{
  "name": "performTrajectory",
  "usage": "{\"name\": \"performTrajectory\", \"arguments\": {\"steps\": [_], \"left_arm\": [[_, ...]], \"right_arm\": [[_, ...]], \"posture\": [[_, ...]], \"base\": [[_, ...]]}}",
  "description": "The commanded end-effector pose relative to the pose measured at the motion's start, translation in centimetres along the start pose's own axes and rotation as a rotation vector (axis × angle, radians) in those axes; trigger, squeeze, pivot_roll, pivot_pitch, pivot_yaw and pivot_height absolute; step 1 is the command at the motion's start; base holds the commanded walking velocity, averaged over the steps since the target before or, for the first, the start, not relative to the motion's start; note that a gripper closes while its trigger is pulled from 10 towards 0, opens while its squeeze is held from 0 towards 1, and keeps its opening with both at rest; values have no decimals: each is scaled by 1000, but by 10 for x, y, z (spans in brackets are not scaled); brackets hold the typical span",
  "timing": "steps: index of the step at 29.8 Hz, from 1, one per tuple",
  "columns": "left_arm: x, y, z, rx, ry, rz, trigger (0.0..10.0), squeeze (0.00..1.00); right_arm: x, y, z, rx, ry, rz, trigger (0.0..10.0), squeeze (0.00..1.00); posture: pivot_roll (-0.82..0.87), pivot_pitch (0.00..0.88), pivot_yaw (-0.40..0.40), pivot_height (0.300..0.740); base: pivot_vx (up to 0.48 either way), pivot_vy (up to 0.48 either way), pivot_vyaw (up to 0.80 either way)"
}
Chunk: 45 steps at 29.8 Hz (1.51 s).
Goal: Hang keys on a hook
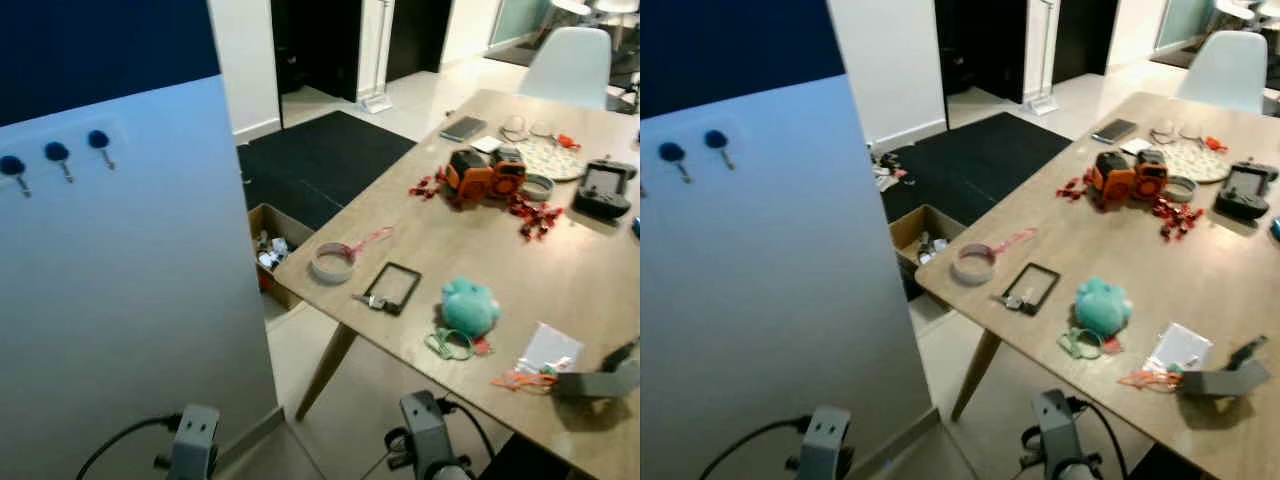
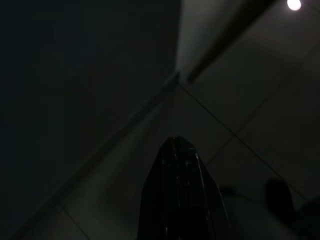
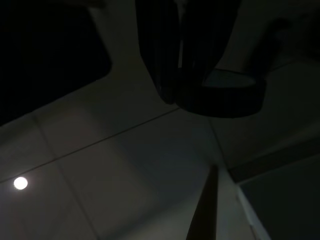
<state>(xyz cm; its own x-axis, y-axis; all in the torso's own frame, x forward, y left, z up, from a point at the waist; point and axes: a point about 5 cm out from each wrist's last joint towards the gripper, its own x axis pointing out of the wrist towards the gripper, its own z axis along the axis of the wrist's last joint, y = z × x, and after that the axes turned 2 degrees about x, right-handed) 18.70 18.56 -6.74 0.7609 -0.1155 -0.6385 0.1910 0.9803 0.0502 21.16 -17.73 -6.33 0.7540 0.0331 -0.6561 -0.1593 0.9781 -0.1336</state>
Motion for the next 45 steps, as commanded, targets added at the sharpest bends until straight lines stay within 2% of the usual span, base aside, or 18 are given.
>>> {"name": "performTrajectory", "arguments": {"steps": [1, 45], "left_arm": [[-3, 5, -5, -7, 18, 19, 10000, 0], [-2, 11, -1, -21, 6, 66, 10000, 0]], "right_arm": [[0, 6, -1, 0, 3, 16, 10000, 0], [1, 11, 1, 14, -5, 19, 10000, 0]], "posture": [[51, 56, 6, 740], [47, 60, 14, 740]], "base": [[0, 0, 800], [0, 0, 800]]}}
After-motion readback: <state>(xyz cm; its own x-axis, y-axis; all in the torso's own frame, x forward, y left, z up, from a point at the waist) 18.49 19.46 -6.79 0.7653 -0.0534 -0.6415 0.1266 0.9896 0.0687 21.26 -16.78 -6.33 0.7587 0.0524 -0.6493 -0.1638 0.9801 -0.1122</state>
